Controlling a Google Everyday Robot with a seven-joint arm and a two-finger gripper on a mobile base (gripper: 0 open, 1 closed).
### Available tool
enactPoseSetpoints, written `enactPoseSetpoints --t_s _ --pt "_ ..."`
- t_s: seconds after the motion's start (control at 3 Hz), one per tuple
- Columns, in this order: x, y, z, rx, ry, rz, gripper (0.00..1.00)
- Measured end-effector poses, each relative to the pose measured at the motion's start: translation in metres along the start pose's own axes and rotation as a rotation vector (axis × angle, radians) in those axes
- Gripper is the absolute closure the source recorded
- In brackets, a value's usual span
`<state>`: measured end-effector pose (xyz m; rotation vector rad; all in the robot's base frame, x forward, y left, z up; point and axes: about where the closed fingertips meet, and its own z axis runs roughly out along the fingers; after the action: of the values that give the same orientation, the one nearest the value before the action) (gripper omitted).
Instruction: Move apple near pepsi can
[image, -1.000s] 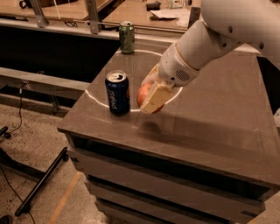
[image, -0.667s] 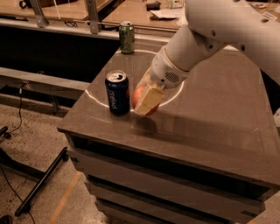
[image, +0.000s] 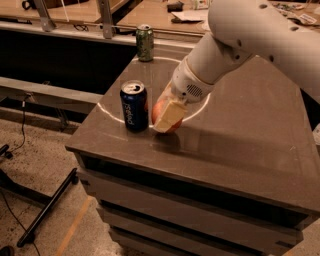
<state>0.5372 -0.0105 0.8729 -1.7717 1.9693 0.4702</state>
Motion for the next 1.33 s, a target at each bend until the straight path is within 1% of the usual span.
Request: enactPoseSetpoints --t_s 0.33,0.67,1.0,1.33 --pt "-0.002 0.0006 -0.0032 0.034 -0.039 -0.007 0.42" --pt "-0.0018 0.0019 -0.0041 0.056 -0.062 -0.01 0.2" --pt "0.0004 0.0082 0.0027 0.069 -0.107 -0.008 0.0" --pt "0.0011 0.0083 0.0014 0.07 -0.104 -0.007 0.0"
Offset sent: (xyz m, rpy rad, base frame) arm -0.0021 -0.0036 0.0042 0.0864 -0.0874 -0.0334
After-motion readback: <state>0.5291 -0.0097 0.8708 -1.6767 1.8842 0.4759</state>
